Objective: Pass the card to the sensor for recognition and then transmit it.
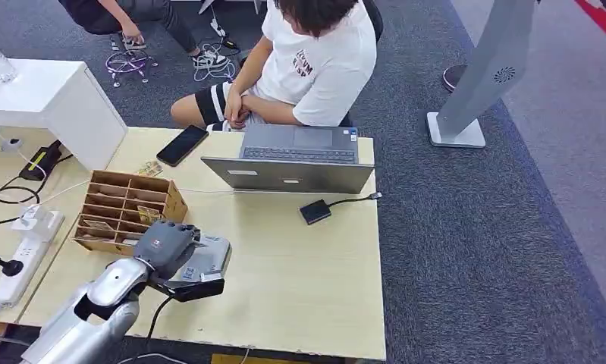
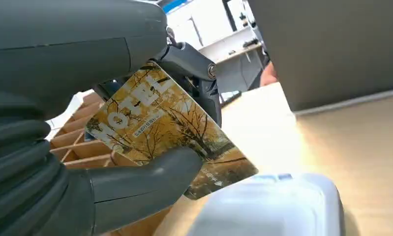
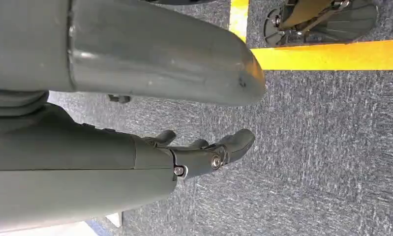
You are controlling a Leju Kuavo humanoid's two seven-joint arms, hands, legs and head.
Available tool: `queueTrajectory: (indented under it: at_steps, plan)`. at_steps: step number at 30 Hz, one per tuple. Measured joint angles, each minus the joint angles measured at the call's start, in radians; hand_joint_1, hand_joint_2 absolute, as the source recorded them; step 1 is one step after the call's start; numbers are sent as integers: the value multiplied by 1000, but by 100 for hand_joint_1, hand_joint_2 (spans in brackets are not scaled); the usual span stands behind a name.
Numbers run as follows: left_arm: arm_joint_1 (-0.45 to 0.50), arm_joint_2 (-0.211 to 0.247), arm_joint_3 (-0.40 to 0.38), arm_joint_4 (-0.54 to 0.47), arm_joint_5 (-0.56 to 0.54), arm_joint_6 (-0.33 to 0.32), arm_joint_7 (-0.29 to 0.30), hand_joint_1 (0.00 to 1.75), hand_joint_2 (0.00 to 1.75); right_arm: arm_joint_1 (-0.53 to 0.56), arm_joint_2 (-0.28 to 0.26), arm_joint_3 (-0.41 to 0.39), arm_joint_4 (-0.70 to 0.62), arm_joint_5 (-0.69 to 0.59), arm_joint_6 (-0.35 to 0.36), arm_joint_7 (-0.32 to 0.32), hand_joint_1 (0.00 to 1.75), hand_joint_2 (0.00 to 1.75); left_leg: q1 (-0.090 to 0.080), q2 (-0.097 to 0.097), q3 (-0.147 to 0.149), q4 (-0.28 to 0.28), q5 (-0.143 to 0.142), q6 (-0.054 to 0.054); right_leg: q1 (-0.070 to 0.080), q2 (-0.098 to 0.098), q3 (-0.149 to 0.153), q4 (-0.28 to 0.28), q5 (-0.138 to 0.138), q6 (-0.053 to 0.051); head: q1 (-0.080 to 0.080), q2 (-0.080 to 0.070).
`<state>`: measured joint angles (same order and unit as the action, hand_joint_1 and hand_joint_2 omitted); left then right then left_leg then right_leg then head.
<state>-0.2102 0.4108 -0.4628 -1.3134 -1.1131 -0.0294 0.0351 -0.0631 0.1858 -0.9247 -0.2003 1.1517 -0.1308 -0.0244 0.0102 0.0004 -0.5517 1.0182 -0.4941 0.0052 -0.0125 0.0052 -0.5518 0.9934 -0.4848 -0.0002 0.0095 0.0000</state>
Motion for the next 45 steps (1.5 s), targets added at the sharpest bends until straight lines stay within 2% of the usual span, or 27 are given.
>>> queueTrajectory:
  at_steps: [2, 3, 20, 26, 40, 45]
  plan:
    - [0, 2, -8, 5, 0, -2, 5, 175, 175, 0, 0, 0, 0, 1, 0, 0, 0, 0, 0, 0, 0, 0, 0, 0, 0, 0, 0, 0, 0, 0, 0, 0]
    - [0, 2, -10, 10, 0, -2, 8, 175, 175, 0, 0, 0, 0, 1, 0, 0, 0, 175, 0, 0, 0, 0, 0, 0, 0, 0, 0, 0, 0, 0, 0, 0]
    - [-10, -6, -37, 51, -10, 2, 15, 175, 175, 0, 3, 0, 0, 18, 0, 17, 0, 175, 0, 0, 1, 0, 0, 0, 0, 0, 1, 0, 0, 0, 0, 0]
    - [-16, -16, -54, 67, -31, 40, 15, 175, 175, 0, 5, 0, 0, 19, 3, 19, 0, 175, 0, 0, 1, 0, 0, 0, 0, 0, 1, 0, 0, 0, 0, 0]
    - [-34, -37, -95, 69, -60, 47, 15, 175, 175, 0, 5, 0, 0, 34, 5, 15, 0, 175, 0, 0, 1, 0, 0, 0, 0, 0, 1, 0, 0, 0, 0, 0]
    - [-36, -42, -106, 70, -81, 101, 16, 175, 175, 0, 6, 0, 0, 31, 7, 11, 0, 175, 0, 0, 1, 0, 0, 0, 0, 0, 0, 0, 0, 0, 0, 0]
